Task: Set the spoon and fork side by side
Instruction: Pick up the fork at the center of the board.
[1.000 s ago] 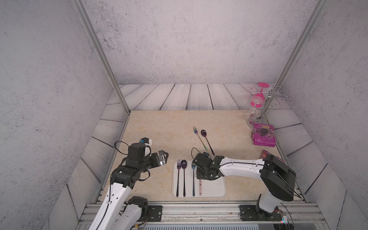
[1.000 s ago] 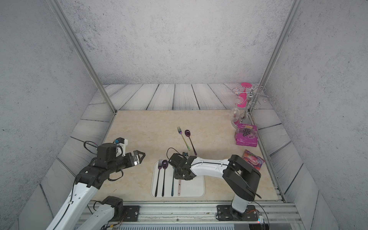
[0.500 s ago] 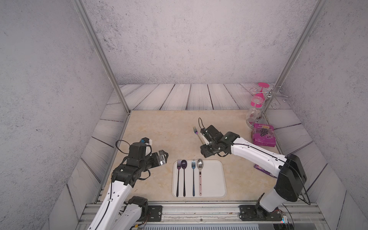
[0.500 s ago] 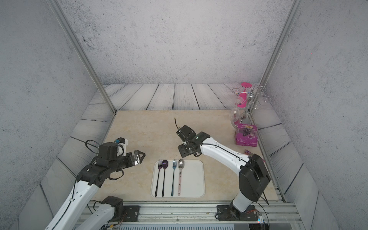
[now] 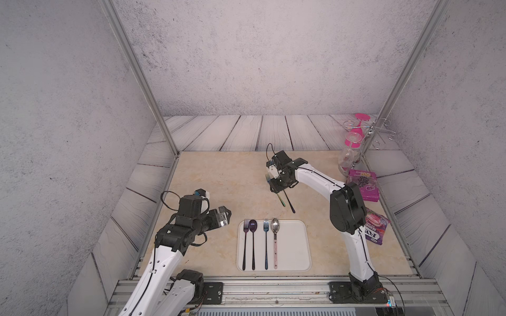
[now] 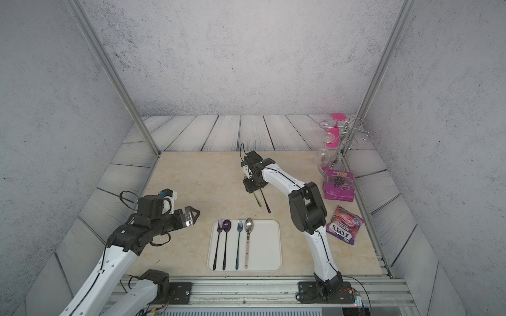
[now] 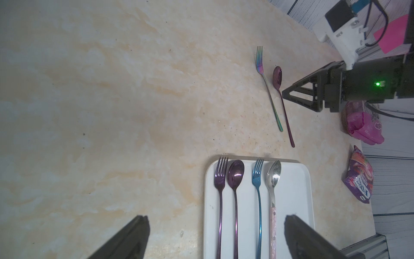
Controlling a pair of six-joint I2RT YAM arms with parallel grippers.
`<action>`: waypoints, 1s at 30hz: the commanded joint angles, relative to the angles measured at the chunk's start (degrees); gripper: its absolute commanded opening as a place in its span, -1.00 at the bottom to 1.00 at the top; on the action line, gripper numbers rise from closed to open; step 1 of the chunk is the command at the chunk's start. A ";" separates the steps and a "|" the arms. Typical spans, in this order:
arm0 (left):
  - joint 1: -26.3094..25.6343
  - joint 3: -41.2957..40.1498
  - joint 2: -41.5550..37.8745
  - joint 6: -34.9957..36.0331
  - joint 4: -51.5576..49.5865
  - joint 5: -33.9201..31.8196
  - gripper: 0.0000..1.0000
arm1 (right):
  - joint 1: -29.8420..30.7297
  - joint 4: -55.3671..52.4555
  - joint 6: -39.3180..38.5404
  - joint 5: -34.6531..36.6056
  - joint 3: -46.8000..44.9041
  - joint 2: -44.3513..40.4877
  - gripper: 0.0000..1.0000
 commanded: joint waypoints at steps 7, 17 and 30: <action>-0.26 1.20 0.30 1.30 0.39 0.44 0.99 | -1.18 -5.89 -1.99 -0.68 11.47 10.45 -0.19; -0.26 1.08 -0.43 1.13 -0.06 -0.21 0.99 | -1.26 -6.66 -1.05 -0.16 15.02 15.08 -0.42; -0.26 1.17 -1.96 1.30 -0.98 -0.89 0.99 | -1.09 -5.95 0.83 0.95 13.16 12.11 -1.00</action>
